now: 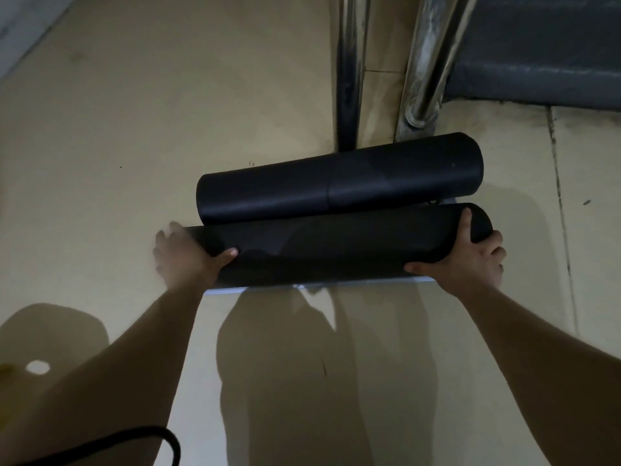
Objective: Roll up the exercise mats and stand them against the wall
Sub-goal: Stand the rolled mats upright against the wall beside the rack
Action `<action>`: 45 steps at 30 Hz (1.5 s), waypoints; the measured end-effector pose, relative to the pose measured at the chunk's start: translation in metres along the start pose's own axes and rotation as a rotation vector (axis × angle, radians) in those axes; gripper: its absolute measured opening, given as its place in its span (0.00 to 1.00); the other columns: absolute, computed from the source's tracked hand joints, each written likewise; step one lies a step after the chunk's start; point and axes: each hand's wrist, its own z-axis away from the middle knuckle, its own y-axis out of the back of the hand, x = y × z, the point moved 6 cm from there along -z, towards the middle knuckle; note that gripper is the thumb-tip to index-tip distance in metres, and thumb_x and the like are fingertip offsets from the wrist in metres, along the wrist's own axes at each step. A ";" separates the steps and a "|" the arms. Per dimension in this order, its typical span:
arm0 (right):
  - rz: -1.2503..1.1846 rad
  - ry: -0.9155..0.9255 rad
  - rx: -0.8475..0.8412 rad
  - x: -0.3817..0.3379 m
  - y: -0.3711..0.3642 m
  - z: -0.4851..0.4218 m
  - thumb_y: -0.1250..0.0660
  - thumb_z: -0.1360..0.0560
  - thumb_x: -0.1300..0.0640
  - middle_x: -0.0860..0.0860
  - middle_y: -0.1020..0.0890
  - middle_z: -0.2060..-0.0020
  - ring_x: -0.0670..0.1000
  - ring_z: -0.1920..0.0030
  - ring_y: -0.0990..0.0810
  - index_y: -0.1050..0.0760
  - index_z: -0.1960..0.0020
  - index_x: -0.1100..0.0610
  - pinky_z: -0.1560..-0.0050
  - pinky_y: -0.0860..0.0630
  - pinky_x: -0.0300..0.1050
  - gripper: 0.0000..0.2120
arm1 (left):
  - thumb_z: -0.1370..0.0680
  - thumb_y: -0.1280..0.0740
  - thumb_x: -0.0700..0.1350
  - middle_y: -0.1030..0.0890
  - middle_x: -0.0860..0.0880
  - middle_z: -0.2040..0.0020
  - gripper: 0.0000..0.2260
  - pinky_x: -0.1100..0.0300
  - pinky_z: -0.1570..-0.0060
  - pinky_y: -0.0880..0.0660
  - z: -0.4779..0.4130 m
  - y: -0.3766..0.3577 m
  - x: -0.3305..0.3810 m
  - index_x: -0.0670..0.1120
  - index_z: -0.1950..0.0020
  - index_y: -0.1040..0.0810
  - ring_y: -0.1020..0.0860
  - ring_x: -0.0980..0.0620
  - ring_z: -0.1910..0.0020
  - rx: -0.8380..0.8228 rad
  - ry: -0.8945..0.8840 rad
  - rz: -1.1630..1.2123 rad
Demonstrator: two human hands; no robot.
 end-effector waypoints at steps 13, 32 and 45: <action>0.472 0.503 0.104 -0.077 -0.007 0.048 0.29 0.26 0.44 0.58 0.34 0.26 0.61 0.28 0.33 0.42 0.22 0.54 0.28 0.32 0.63 0.39 | 0.44 0.27 0.77 0.37 0.48 0.22 0.60 0.45 0.25 0.39 0.018 -0.039 0.123 0.54 0.19 0.46 0.36 0.44 0.25 -0.429 -0.681 -0.510; -1.467 -0.321 -0.217 -0.096 -0.132 0.081 0.16 0.47 0.36 0.47 0.23 0.31 0.52 0.31 0.24 0.33 0.25 0.46 0.26 0.29 0.58 0.55 | 0.46 0.29 0.79 0.33 0.47 0.24 0.60 0.46 0.28 0.35 0.016 -0.044 0.120 0.54 0.20 0.42 0.33 0.43 0.27 -0.384 -0.696 -0.465; -1.594 -0.433 -0.225 -0.076 -0.121 0.078 0.15 0.49 0.31 0.50 0.34 0.22 0.58 0.24 0.32 0.57 0.18 0.35 0.23 0.35 0.65 0.72 | 0.54 0.25 0.77 0.31 0.47 0.26 0.66 0.45 0.29 0.32 0.047 -0.074 0.128 0.51 0.22 0.39 0.30 0.46 0.30 -0.728 -0.551 -0.416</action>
